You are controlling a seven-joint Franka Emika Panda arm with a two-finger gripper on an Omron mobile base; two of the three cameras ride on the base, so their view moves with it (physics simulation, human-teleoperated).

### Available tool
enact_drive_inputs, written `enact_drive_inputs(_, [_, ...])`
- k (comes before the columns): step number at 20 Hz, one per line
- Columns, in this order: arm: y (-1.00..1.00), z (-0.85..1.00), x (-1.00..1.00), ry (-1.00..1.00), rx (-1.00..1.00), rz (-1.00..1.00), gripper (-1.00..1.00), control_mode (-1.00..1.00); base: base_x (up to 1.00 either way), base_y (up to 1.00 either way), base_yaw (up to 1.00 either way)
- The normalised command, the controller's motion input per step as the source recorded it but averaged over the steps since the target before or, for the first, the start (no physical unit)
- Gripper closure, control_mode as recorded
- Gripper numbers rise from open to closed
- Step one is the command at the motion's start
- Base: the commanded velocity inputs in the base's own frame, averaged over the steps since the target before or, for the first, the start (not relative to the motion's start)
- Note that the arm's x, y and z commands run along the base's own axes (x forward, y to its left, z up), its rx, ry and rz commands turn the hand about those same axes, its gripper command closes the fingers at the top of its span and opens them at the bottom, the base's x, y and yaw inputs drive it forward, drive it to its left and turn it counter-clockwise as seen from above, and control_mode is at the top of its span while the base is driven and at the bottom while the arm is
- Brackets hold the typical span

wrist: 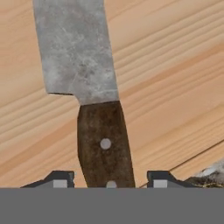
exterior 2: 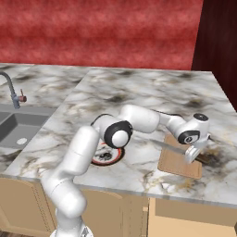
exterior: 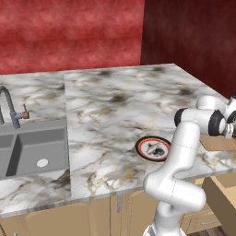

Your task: Pick up the knife from the drawer and place it on the cutting board. Then place the meat from the plate to the cutting board.

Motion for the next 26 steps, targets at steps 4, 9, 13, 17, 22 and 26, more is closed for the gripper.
enact_drive_inputs(4, [0.07,0.27,-0.22,-0.01,0.00,-0.01,-1.00,-1.00,0.00,0.00,0.00])
enact_drive_inputs(9, [0.13,0.44,-0.11,0.00,0.00,0.00,-1.00,-1.00,0.00,0.00,0.00])
enact_drive_inputs(13, [0.15,0.56,-0.07,0.00,0.00,0.00,-1.00,-1.00,0.00,0.00,0.00])
enact_drive_inputs(17, [0.30,0.35,-0.43,0.01,0.00,-0.01,-1.00,-1.00,0.00,0.00,0.00])
enact_drive_inputs(22, [0.49,0.17,-0.64,0.04,0.00,-0.06,-1.00,-1.00,0.00,0.00,0.00])
enact_drive_inputs(26, [0.73,0.05,-0.57,0.03,0.00,-0.06,-1.00,-1.00,0.00,0.00,0.00])
